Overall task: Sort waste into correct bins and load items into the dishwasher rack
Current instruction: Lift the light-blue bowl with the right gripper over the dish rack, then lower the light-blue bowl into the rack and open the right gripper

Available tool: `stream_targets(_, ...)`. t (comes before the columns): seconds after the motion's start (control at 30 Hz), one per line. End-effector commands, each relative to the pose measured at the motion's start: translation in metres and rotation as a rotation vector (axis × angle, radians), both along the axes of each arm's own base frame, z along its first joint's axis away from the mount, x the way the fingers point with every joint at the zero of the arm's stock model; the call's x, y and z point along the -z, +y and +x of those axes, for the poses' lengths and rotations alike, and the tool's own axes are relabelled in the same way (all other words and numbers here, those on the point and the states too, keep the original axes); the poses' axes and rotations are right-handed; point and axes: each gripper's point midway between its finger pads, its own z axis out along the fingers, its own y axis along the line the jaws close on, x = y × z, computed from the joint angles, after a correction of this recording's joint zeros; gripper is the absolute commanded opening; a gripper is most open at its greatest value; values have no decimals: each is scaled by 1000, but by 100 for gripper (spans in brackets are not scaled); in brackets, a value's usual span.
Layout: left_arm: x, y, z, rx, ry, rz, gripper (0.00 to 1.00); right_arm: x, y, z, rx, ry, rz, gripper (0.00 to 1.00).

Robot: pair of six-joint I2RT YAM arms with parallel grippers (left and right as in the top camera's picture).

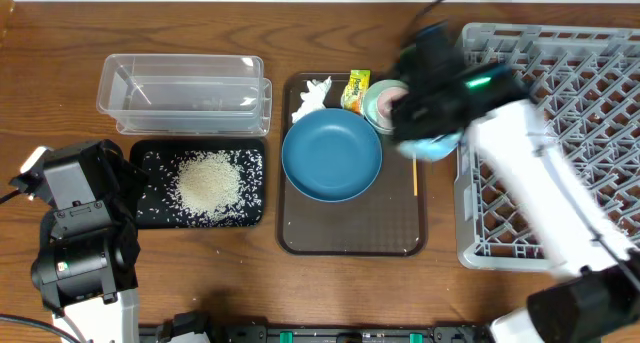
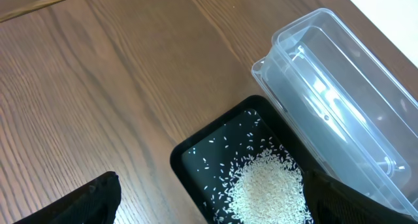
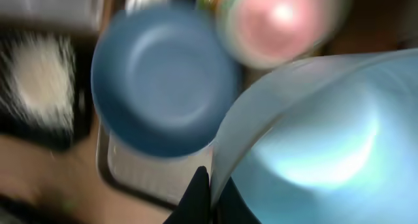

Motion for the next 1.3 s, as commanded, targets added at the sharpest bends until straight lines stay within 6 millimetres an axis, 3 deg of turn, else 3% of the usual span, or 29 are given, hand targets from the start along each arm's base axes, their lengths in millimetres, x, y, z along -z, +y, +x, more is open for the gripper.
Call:
stream_targets(0.0,-8,2,0,-12,-24,3,91,-29,-41,19,-17,-84,179,1)
stream_targets(0.17,-8,2,0,-13,-24,3,91,-47,-116,44,50,-190,409,1)
stream_targets(0.37,-8,2,0,-13,-24,3,91,-57,-164,67,48,-337,634,1)
stream_targets(0.53,-8,2,0,-13,-24,3,91,-46,-180,87,-4,-407,777,1)
stream_targets(0.77,-8,2,0,-13,-24,3,91,4,-205,112,84,-339,840,1)
stream_targets(0.87,-8,2,0,-13,-24,3,91,16,-215,112,117,-319,849,1)
stream_targets(1.07,-8,2,0,-13,-24,3,91,23,-236,108,192,-297,835,1)
stream_targets(1.27,-8,2,0,-12,-24,3,91,51,-259,97,331,-199,729,4)
